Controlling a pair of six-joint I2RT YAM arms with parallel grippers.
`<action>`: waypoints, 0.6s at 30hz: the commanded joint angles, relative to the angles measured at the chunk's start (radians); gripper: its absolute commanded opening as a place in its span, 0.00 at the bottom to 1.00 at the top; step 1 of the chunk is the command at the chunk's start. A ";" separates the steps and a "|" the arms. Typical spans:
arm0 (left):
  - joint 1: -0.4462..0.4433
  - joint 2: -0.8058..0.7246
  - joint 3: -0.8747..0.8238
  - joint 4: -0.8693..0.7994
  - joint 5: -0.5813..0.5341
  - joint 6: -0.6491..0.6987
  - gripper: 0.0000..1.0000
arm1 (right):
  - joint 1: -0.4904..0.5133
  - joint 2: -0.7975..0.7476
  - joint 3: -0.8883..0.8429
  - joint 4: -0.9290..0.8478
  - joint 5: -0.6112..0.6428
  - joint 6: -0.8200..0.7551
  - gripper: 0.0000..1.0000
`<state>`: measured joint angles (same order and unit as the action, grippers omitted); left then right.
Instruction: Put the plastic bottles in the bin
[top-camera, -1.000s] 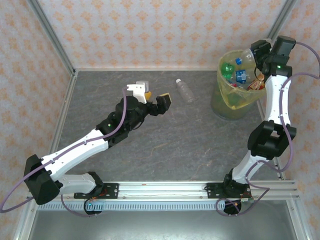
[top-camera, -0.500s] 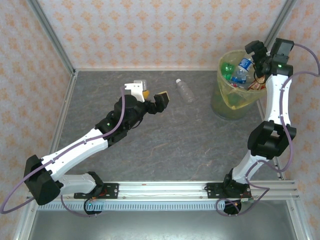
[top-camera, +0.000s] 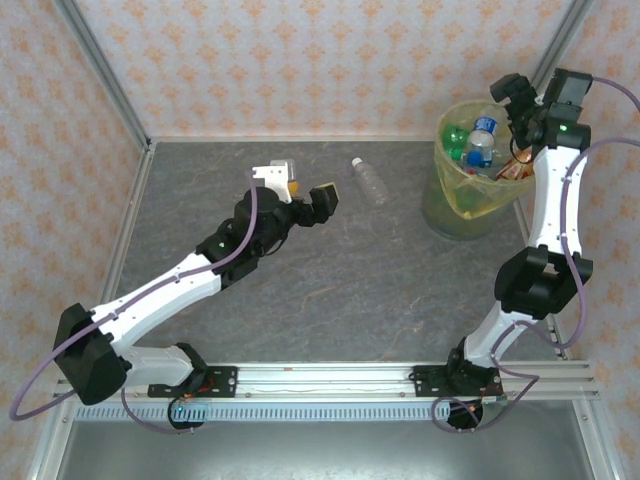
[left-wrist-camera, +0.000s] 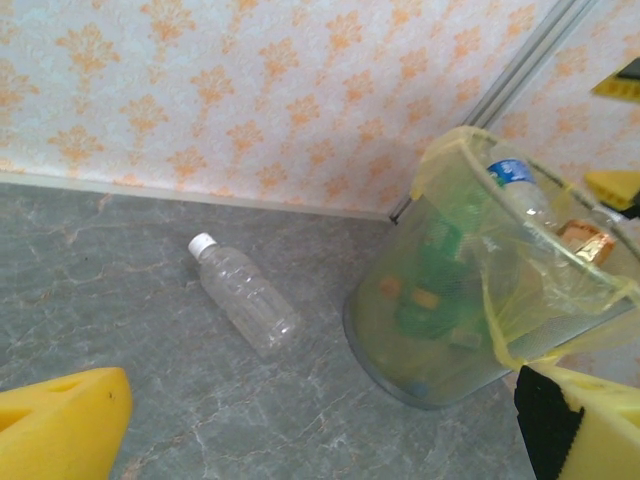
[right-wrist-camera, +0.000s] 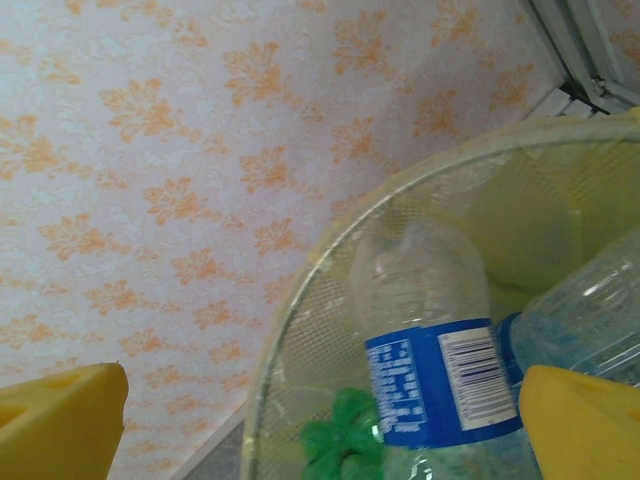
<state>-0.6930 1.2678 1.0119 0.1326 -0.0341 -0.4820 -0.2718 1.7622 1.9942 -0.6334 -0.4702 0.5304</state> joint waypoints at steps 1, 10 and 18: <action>0.025 0.049 0.031 0.011 -0.014 -0.030 0.99 | 0.035 -0.075 0.044 -0.020 0.021 -0.039 1.00; 0.079 0.286 0.171 -0.005 0.014 -0.139 0.91 | 0.125 -0.191 -0.024 -0.028 0.037 -0.086 1.00; 0.082 0.559 0.398 -0.090 0.054 -0.210 0.80 | 0.157 -0.378 -0.211 0.021 0.034 -0.087 1.00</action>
<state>-0.6144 1.7699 1.3384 0.0952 -0.0044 -0.6449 -0.1204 1.4326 1.8206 -0.6437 -0.4480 0.4587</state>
